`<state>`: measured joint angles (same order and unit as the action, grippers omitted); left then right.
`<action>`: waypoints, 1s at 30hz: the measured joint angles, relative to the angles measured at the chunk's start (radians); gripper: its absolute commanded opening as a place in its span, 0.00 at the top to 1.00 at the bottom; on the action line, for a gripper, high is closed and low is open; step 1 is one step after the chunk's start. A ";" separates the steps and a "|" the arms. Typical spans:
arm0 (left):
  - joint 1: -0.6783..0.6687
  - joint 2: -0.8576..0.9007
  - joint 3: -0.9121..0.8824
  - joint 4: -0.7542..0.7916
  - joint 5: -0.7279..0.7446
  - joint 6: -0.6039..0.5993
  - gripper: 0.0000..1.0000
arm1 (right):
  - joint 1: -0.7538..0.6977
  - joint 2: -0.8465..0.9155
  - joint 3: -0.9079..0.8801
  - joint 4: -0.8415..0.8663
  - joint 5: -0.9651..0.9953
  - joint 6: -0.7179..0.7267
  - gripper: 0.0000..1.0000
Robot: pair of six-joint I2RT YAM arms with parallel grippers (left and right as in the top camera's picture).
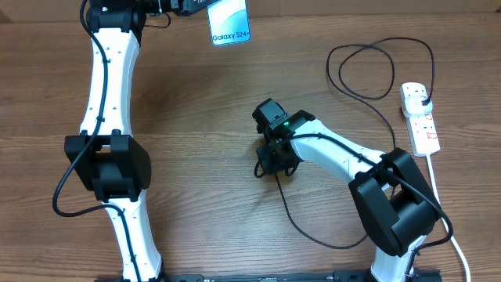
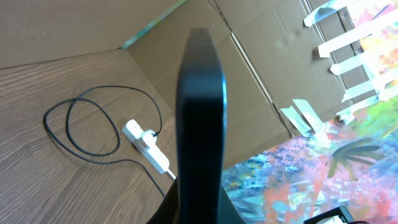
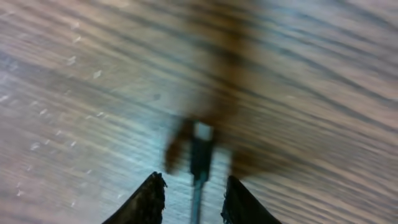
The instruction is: Plug charger to phone and switch on socket
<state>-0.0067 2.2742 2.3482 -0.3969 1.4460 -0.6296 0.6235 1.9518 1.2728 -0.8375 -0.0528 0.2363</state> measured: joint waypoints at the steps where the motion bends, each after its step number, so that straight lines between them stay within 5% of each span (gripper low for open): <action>1: 0.000 0.000 0.000 0.000 0.000 0.000 0.96 | 0.000 0.000 0.000 0.000 0.010 0.005 0.72; 11: 0.000 0.000 0.000 -0.017 0.000 0.004 0.96 | 0.000 0.020 0.002 -0.004 0.042 0.022 0.79; 19: 0.000 0.000 0.000 -0.026 0.000 0.004 0.96 | 0.000 0.021 0.002 -0.002 0.042 0.032 0.96; 30: 0.000 0.000 0.000 -0.026 0.000 0.004 0.96 | -0.008 0.028 0.002 0.026 -0.100 0.059 0.96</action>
<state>-0.0067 2.2742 2.3482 -0.4225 1.4464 -0.6254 0.6159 1.9800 1.2743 -0.8112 -0.1528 0.2951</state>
